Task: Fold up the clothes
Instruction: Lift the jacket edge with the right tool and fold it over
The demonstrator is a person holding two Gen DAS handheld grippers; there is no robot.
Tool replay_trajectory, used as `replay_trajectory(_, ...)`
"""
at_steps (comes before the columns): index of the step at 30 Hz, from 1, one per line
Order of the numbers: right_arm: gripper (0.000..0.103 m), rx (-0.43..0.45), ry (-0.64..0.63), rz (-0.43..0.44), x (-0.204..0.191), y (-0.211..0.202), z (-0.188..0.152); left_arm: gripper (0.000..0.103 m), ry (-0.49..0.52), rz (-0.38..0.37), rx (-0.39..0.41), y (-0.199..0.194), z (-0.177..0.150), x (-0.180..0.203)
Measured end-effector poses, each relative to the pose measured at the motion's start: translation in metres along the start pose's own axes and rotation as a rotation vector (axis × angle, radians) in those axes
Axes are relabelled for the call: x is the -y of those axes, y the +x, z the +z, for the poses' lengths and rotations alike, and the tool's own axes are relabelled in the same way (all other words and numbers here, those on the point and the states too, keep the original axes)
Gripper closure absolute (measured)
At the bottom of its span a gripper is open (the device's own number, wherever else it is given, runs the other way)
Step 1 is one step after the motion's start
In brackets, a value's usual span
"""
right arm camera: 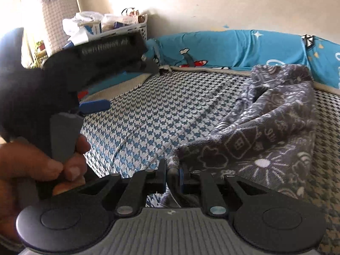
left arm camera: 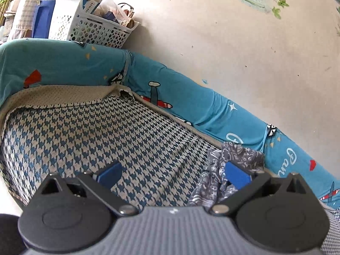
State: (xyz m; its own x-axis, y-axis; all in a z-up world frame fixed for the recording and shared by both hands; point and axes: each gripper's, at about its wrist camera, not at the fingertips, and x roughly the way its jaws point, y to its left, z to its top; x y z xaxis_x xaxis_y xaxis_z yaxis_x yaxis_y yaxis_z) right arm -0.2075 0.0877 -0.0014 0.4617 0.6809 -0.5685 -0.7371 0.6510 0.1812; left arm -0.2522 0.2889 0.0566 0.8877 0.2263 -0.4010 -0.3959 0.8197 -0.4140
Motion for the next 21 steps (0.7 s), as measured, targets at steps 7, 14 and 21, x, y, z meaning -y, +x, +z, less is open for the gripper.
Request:
replay_trajectory(7, 0.088, -0.063, -0.016, -0.003, 0.002, 0.03, -0.019, 0.0, 0.024, 0.0, -0.023, 0.005, -0.005, 0.006)
replay_trajectory(14, 0.068, -0.089, -0.09, 0.018, 0.003, 0.049, -0.033, 0.0, 0.048, -0.003, -0.047, 0.013, -0.012, 0.013)
replay_trajectory(21, 0.056, -0.091, -0.095, 0.059, 0.003, 0.014, -0.036, 0.0, 0.055, -0.003, -0.07, 0.022, -0.016, 0.014)
